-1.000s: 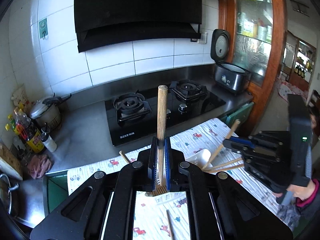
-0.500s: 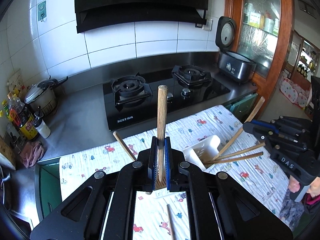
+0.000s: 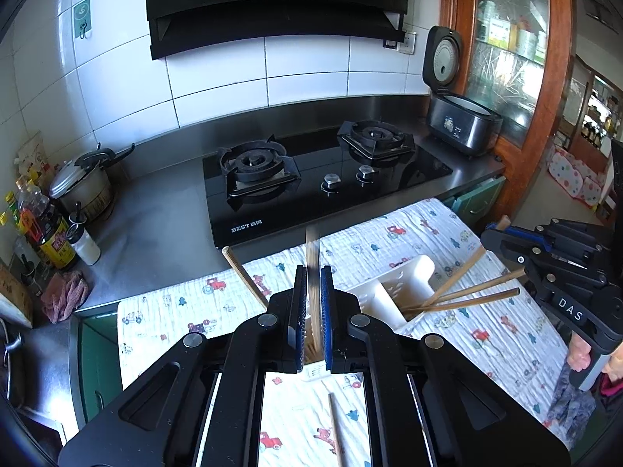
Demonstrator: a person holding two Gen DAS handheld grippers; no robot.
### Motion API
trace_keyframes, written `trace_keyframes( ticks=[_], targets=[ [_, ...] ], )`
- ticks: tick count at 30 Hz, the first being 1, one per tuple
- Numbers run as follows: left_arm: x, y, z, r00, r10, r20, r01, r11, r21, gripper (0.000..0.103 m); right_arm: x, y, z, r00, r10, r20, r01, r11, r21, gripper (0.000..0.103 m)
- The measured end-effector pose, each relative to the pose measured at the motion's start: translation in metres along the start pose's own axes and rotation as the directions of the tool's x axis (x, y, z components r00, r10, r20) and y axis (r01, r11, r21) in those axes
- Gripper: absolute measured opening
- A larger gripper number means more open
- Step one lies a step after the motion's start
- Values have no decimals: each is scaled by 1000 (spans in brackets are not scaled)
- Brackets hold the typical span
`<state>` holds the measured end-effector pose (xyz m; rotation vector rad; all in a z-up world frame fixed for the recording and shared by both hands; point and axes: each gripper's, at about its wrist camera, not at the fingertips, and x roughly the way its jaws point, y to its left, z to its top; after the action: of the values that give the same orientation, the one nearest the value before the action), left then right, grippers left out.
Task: Organize utensils
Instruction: 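Open both tools to release the chopsticks into the holder and withdraw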
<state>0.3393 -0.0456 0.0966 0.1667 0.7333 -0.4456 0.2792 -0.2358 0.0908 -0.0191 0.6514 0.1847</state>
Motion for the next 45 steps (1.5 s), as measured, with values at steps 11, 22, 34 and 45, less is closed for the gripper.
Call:
trace_keyframes(
  ticks=[11,22,34,45],
  targets=[
    [-30,-1,3,998,1,63,0,1000,-15,13,-22,-1,5,999,-8,48,7,1000,11,18],
    [-80,1,-21,992,6,130,-1,999,-38,30,-56,2,0,996,-27,87,28,1000,-13,28],
    [-110,8,-76,991,36,128,-25,996,-88,40,-104,18,-28,991,-35,129,39,999,-34,44],
    [-104,23,-141,998,42,52,-32,985,-169,43,-135,20,-78,993,11,117,-12,1000,8,45]
  ],
)
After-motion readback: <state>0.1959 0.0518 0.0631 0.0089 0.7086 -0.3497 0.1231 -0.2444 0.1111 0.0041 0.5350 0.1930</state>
